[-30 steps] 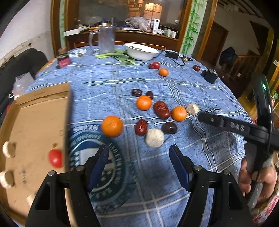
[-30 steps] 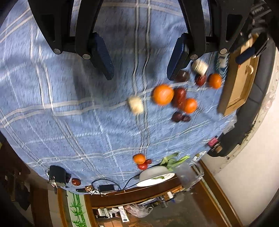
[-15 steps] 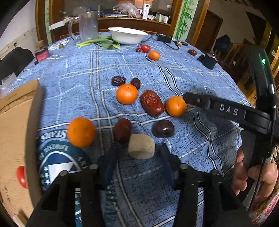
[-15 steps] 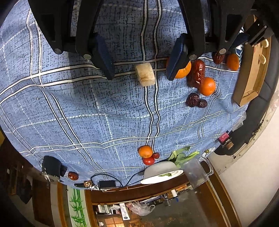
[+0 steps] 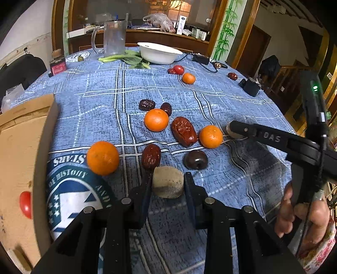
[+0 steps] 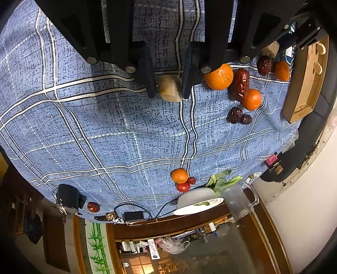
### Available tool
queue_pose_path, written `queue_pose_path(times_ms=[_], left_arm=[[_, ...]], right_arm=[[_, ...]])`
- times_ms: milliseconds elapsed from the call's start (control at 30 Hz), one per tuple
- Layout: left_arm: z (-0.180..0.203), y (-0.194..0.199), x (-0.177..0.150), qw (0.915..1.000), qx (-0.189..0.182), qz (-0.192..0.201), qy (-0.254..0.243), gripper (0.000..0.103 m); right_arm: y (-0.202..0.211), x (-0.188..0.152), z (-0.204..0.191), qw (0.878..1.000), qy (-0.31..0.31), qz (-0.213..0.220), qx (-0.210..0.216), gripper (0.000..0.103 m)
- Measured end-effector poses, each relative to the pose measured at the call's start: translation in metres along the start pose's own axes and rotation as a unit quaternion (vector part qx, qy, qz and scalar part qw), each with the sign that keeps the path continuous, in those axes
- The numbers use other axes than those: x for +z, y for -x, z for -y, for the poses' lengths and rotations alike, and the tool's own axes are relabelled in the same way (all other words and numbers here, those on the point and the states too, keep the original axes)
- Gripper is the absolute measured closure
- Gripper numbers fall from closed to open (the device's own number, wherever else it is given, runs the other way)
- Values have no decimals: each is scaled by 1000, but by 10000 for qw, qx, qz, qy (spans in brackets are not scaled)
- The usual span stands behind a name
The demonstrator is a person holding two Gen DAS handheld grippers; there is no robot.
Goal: Organize fruits
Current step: 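Grasp a beige cylinder with the right gripper while the left gripper grasps a round beige piece, then carry both beige pieces over the cardboard box and open both grippers to drop them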
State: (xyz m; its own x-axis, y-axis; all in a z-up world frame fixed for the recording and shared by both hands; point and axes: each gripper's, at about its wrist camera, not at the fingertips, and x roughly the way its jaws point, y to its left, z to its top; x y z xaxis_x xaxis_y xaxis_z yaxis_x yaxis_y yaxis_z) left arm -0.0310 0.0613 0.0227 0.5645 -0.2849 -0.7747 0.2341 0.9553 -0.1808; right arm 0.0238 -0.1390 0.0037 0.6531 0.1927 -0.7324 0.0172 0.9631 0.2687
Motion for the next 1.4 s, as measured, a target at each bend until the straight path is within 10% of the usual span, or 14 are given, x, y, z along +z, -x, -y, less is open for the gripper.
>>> queue_pose_path(times_ms=[633,800,1233,1400], left_arm=[[-82,139,-51,9900,230,944,1023,73],[-92,166,-65,9867,272,1175,1093,73],[-104,135,-64,9892,349,822,1160,73],[-104,119,-59,9902,320,684,1172,73]], right_arm=[[76,-41,-41,9985,412,254,239,84],[63,-40,-35,9991,380,180,88,52],[2,-25,-43,9887,1418,-159,-448,52],[0,-21,-36,9920,1224,-252,-148,74]])
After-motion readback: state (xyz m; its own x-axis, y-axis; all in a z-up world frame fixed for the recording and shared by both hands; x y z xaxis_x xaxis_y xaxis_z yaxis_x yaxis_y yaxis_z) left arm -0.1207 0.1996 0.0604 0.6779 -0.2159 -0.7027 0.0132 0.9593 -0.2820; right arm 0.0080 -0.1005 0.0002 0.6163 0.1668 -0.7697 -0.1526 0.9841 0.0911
